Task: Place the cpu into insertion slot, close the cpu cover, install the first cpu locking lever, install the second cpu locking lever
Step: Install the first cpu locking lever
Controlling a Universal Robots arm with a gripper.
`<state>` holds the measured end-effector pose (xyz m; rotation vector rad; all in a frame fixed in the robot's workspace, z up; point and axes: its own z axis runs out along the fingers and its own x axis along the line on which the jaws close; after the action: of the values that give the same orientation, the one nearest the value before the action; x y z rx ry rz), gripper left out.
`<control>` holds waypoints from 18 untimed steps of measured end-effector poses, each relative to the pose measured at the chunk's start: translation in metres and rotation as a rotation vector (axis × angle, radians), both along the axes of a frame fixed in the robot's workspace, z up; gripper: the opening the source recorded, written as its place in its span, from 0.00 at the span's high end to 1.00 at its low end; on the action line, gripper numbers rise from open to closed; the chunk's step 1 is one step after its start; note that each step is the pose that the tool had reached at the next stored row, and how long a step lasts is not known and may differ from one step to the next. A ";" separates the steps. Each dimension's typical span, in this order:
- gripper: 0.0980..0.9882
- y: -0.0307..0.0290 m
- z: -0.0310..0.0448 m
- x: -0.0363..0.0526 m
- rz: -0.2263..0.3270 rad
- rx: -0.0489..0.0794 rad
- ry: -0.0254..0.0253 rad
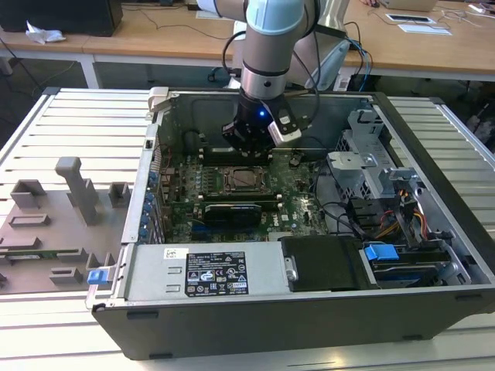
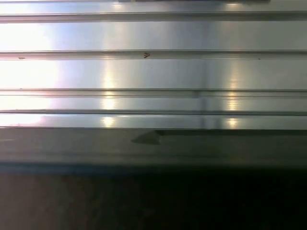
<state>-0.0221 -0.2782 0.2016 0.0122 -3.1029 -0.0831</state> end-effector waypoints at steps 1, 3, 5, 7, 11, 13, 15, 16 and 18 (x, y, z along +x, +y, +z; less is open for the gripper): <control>1.00 0.0001 0.0014 0.0001 0.000 0.000 -0.0002; 1.00 0.0001 0.0065 0.0001 0.000 0.000 0.0000; 1.00 -0.0016 0.0103 -0.0004 0.000 -0.001 -0.0016; 1.00 -0.0119 0.0105 -0.0017 0.000 -0.004 -0.0033; 1.00 -0.0299 0.0105 -0.0034 0.000 -0.004 -0.0045; 1.00 -0.0383 0.0105 -0.0038 0.000 -0.004 -0.0046; 1.00 -0.0453 0.0105 -0.0039 0.000 -0.006 -0.0047; 1.00 -0.0468 0.0121 -0.0040 0.000 -0.006 -0.0046; 1.00 -0.0468 0.0244 -0.0040 0.000 -0.006 -0.0049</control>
<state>-0.0260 -0.3250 0.2260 0.0124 -3.1080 -0.0731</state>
